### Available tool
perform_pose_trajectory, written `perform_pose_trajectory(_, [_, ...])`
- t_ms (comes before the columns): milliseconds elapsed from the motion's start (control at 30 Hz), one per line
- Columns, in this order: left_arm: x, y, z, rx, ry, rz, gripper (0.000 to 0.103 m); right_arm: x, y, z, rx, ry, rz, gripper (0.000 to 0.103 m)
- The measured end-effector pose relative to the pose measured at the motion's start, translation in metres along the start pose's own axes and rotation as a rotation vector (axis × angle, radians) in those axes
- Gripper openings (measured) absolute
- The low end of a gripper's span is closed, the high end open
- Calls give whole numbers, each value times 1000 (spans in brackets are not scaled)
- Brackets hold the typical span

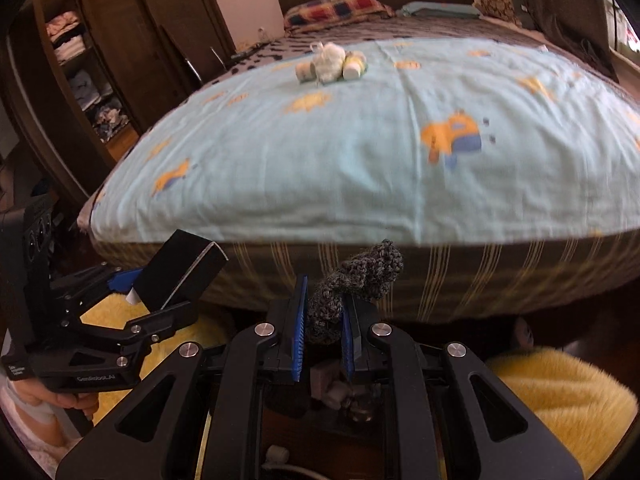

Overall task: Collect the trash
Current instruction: 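Carry the black box and scrunchie down past the bed edge to the bin, then open both tools to drop the black box and scrunchie into the bin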

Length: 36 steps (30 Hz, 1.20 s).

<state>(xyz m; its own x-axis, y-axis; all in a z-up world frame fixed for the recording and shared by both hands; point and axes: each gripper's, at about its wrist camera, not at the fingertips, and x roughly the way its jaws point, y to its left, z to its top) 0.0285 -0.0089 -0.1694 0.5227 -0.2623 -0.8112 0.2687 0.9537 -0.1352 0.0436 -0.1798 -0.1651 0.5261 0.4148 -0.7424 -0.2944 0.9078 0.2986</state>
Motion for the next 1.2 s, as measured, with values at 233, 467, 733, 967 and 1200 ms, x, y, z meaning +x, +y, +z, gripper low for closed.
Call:
perform_pose_trajectory(233, [37, -4, -19, -2, 111, -18, 70, 29, -5, -28, 32, 108, -9, 16])
perform_pose_trajectory(467, [80, -5, -31, 7, 199, -14, 70, 63, -16, -44, 53, 199, -44, 16])
perform_pose_trajectory(733, [114, -5, -43, -12, 280, -26, 70, 95, -23, -55, 67, 282, -79, 17])
perform_pose_trajectory(967, [131, -7, -55, -15, 331, -38, 71, 111, -25, -54, 66, 325, -108, 19])
perform_pose_trajectory(1200, [132, -4, -58, -21, 342, -37, 71, 121, -27, -51, 67, 347, -112, 34])
